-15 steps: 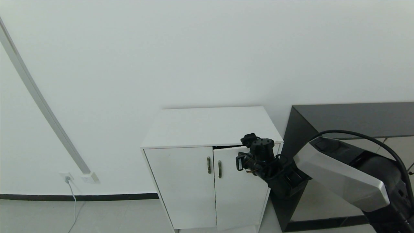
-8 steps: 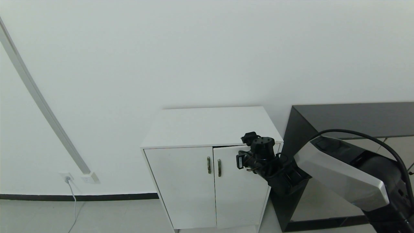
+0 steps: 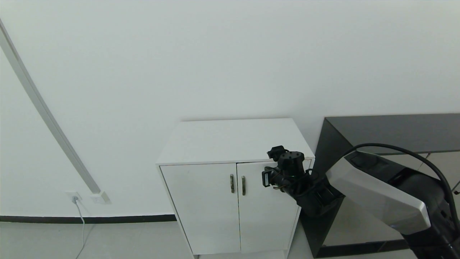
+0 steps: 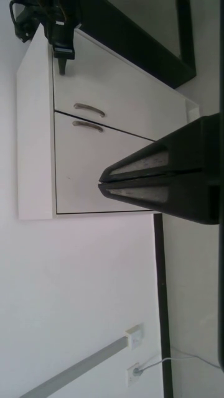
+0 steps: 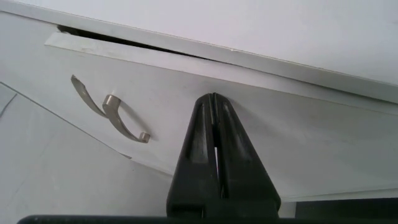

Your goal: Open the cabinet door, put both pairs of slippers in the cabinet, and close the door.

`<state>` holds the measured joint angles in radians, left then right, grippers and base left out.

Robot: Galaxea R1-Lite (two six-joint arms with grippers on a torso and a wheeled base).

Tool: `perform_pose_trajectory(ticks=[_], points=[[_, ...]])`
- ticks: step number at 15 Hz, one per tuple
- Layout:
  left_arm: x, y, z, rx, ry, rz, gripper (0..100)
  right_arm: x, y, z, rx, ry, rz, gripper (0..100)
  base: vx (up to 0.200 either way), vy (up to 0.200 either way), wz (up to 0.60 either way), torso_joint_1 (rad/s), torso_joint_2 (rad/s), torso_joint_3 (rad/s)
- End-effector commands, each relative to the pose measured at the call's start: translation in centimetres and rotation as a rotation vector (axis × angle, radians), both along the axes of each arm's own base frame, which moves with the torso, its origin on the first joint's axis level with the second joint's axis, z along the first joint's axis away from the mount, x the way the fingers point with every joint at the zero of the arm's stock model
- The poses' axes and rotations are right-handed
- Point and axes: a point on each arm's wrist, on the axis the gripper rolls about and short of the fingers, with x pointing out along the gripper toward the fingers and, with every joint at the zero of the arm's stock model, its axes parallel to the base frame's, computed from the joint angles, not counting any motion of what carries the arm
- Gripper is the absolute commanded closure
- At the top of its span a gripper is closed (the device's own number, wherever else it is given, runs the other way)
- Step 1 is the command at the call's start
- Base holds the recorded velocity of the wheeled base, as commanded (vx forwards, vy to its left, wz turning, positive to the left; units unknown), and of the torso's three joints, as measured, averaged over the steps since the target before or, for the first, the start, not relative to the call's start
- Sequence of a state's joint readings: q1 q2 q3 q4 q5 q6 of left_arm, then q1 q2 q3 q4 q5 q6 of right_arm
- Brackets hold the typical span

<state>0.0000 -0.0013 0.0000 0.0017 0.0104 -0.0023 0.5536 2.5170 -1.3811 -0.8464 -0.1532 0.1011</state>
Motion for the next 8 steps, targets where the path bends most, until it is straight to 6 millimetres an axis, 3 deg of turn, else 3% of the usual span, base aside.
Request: perform_pose_trajectory(ticks=[1, 8], points=[[0.01, 0.00, 0.00, 0.001, 0.001, 0.000, 100, 0.18, 0.12, -0.07, 0.002, -0.004, 0.000, 100, 0.000, 0.000, 0.00, 0.000, 0.00, 0.000], [0.01, 0.00, 0.00, 0.001, 0.001, -0.001, 100, 0.68, 0.16, 0.47, 0.007, -0.016, -0.004, 100, 0.000, 0.000, 0.00, 0.000, 0.00, 0.000]])
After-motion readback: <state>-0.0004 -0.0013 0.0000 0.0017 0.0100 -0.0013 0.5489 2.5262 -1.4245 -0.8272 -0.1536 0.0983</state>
